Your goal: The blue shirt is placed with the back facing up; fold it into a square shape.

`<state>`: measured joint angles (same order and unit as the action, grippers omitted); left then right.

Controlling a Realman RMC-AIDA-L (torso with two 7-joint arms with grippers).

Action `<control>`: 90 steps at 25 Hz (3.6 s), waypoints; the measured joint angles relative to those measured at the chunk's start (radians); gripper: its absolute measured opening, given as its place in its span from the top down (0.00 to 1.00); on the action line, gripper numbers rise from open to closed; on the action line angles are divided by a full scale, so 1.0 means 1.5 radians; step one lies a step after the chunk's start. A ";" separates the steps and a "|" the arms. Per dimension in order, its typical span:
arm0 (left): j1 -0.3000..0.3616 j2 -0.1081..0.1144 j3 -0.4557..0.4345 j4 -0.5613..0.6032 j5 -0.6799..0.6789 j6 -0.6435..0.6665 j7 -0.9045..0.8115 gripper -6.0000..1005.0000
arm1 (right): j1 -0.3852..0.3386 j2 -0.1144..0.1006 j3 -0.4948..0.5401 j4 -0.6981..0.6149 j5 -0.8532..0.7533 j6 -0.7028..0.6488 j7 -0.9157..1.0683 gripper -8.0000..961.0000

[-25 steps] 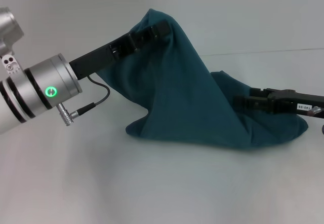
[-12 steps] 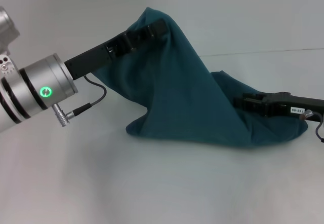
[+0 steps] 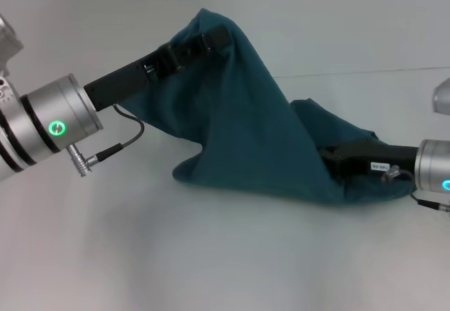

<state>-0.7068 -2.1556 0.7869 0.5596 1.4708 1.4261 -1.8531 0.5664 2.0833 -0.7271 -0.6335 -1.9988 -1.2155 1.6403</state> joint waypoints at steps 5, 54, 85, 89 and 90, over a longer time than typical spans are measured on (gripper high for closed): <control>0.000 0.001 0.000 0.012 0.000 0.002 -0.009 0.88 | 0.005 0.002 -0.023 0.004 0.003 -0.002 -0.003 0.96; -0.074 -0.014 0.062 -0.129 -0.008 -0.070 0.094 0.88 | -0.005 -0.010 -0.016 0.147 0.250 0.186 -0.132 0.99; -0.047 -0.014 0.111 -0.117 -0.042 -0.041 0.142 0.20 | -0.110 -0.051 0.102 0.103 0.248 0.074 -0.112 0.84; -0.013 -0.014 0.106 -0.100 -0.042 -0.013 0.159 0.11 | -0.093 -0.060 0.096 0.082 0.229 0.034 -0.076 0.77; -0.006 -0.014 0.105 -0.098 -0.042 -0.007 0.165 0.09 | -0.085 -0.060 0.095 0.071 0.213 0.031 -0.060 0.76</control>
<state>-0.7155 -2.1765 0.9441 0.4132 1.4074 1.4150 -1.6057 0.4386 1.9931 -0.5842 -0.5276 -1.6787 -1.1687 1.5500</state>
